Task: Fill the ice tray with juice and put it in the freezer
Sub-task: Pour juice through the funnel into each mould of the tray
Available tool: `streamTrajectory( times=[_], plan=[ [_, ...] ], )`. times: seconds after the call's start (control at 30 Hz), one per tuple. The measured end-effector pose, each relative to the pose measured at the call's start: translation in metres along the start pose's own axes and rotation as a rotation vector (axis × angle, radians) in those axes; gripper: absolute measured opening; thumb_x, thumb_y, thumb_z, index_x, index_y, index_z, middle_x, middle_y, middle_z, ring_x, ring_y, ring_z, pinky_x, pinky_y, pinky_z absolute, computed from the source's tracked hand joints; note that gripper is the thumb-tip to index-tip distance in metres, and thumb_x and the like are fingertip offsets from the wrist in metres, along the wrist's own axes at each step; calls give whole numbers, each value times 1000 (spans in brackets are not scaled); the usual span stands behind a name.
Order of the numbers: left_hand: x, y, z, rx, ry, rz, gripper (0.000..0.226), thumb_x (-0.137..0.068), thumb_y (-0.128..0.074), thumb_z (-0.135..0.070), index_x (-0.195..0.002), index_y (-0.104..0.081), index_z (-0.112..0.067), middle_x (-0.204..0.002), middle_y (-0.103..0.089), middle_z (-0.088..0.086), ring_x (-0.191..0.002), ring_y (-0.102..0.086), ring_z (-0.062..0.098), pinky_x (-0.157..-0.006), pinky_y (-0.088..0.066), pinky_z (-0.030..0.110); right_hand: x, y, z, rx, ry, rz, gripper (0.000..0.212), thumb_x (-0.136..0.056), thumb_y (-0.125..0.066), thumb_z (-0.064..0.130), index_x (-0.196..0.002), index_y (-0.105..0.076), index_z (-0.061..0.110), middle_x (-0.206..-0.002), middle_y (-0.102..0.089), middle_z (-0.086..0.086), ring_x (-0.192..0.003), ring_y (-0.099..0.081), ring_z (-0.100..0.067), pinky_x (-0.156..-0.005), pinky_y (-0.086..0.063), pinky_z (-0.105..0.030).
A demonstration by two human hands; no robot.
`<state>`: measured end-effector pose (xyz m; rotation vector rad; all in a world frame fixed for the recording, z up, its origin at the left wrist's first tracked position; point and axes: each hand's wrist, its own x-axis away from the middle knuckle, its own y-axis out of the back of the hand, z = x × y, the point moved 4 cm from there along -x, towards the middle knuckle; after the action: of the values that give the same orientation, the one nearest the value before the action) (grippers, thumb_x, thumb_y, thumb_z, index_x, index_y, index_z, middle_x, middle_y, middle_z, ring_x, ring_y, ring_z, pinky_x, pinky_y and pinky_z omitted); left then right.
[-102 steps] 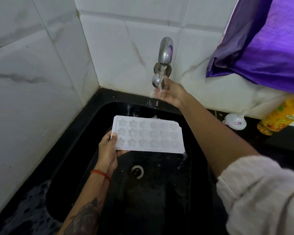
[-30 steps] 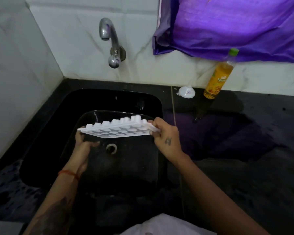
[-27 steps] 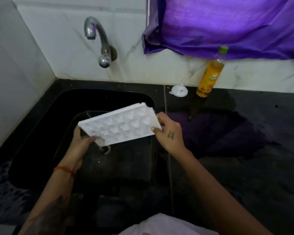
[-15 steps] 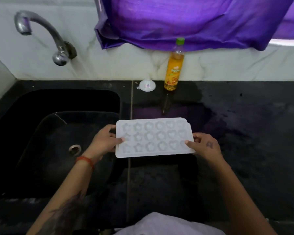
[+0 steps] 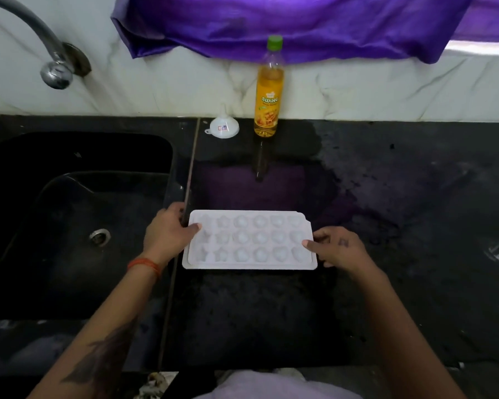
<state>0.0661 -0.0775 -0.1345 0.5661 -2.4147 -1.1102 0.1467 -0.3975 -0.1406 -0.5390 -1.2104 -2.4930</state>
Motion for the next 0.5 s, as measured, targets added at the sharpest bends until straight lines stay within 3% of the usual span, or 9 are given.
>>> streamTrajectory(
  times=[0.1, 0.23, 0.37, 0.5],
  plan=[
    [-15, 1, -35, -67, -159, -40, 53, -84, -66, -32, -132, -49, -19, -128, -56, 8, -110, -58, 26, -90, -46, 35, -14, 20, 20, 127, 24, -63, 54, -79, -63, 53, -122, -57, 21, -118, -65, -3, -107, -61, -23, -84, -45, -29],
    [-50, -17, -84, -159, -375, 50, 56, -87, -63, -34, -136, -45, -17, -138, -46, 9, -123, -48, 27, -101, -42, 41, -43, 41, 72, 136, 156, -61, 55, -82, -61, 51, -128, -52, 20, -115, -65, -3, -114, -56, -22, -92, -42, -32],
    [-90, -48, -107, -402, -452, 273, 73, -89, -55, -45, -149, -21, -20, -157, -18, 9, -144, -14, 32, -116, -18, 53, -87, 55, 134, -6, 257, -122, 64, -80, -67, 42, -135, -45, 18, -130, -57, -11, -119, -53, -25, -98, -42, -33],
    [-107, -82, -88, -570, -380, 448, 86, -87, -39, -67, -150, 6, -30, -158, 19, 0, -143, 21, 32, -112, 11, 59, -144, 62, 192, -19, 324, -204, 79, -79, -71, 37, -142, -30, 12, -137, -49, -17, -124, -48, -33, -98, -41, -40]
  ],
)
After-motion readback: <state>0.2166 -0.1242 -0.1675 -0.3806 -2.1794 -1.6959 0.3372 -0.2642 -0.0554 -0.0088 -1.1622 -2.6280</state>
